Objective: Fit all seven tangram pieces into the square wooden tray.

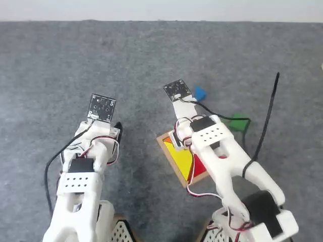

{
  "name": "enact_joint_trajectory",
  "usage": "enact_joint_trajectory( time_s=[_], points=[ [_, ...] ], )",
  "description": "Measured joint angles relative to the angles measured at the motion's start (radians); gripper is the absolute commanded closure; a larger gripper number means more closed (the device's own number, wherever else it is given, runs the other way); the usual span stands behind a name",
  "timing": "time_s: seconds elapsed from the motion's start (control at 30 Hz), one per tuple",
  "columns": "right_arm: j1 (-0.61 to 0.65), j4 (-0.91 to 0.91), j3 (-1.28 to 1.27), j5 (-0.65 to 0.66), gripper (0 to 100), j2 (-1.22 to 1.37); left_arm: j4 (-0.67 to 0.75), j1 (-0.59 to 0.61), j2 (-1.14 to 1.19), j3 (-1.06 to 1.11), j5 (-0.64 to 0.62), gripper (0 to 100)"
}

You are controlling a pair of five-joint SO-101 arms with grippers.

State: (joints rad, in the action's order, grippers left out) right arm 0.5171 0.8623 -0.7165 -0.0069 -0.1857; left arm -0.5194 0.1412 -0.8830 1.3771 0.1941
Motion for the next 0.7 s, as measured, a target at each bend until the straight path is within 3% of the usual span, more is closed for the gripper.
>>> enact_joint_trajectory(
  time_s=[0.2, 0.3, 0.57, 0.7],
  points=[
    [0.002, 0.002, 0.0, 0.0, 94.6, 0.0, 0.0, 0.0, 0.0, 0.0, 0.0, 83],
    [0.003, 0.018, 0.0, 0.012, 99.3, 0.0, 0.0, 0.0, 0.0, 0.0, 0.0, 83],
    [-0.005, 0.02, -0.066, 0.006, 99.1, -0.002, 0.0, 0.0, 0.0, 0.0, 0.0, 83],
    [-0.02, 0.02, -0.069, -0.083, 99.0, -0.005, 0.0, 0.0, 0.0, 0.0, 0.0, 83]
  ],
)
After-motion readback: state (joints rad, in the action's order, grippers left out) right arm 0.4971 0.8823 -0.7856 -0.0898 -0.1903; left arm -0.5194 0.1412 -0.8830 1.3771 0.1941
